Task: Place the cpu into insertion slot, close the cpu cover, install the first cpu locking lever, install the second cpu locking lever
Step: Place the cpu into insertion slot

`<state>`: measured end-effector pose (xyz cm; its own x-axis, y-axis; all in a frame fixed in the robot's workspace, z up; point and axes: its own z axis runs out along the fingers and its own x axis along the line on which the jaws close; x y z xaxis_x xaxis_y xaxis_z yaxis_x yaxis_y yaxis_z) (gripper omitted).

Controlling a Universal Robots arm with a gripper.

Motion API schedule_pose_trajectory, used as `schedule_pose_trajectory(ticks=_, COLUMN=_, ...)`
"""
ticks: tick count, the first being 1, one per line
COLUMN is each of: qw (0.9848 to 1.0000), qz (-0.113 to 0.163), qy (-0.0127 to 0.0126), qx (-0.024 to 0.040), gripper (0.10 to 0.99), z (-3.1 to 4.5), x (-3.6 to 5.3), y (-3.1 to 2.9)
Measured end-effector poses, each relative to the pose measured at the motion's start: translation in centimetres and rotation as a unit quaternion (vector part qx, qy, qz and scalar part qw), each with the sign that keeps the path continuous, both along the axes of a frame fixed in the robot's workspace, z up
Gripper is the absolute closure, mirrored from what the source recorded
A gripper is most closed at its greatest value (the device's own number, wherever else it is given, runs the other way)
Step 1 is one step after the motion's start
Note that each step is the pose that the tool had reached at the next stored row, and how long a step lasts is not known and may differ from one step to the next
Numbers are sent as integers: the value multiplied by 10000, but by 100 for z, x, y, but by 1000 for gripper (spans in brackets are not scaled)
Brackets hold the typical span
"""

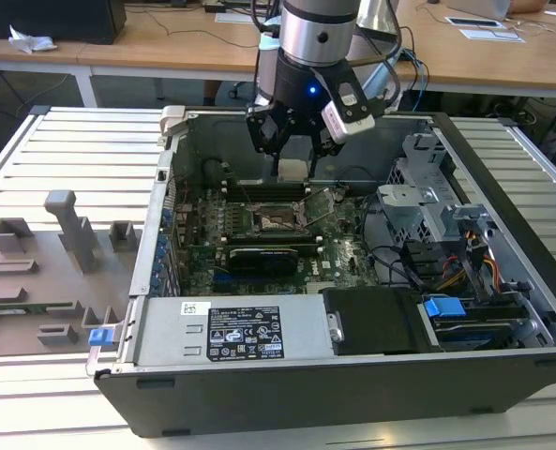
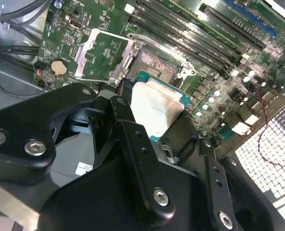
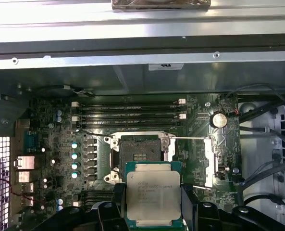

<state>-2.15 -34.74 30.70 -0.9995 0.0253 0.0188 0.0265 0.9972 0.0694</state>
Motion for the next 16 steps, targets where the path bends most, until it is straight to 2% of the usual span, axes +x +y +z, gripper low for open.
schedule_pose_trajectory(ticks=1, qw=10000, qz=0, qy=0, qx=-59, gripper=545, z=-7, x=0, y=1)
schedule_pose_trajectory(ticks=2, qw=10000, qz=1, qy=0, qx=-88, gripper=545, z=-25, x=0, y=3)
schedule_pose_trajectory(ticks=5, qw=10000, qz=-1, qy=0, qx=-93, gripper=545, z=-83, x=-1, y=19)
schedule_pose_trajectory(ticks=8, qw=10000, qz=0, qy=0, qx=-92, gripper=545, z=-110, x=0, y=60)
schedule_pose_trajectory(ticks=16, qw=10000, qz=1, qy=0, qx=-92, gripper=545, z=-190, x=0, y=64)
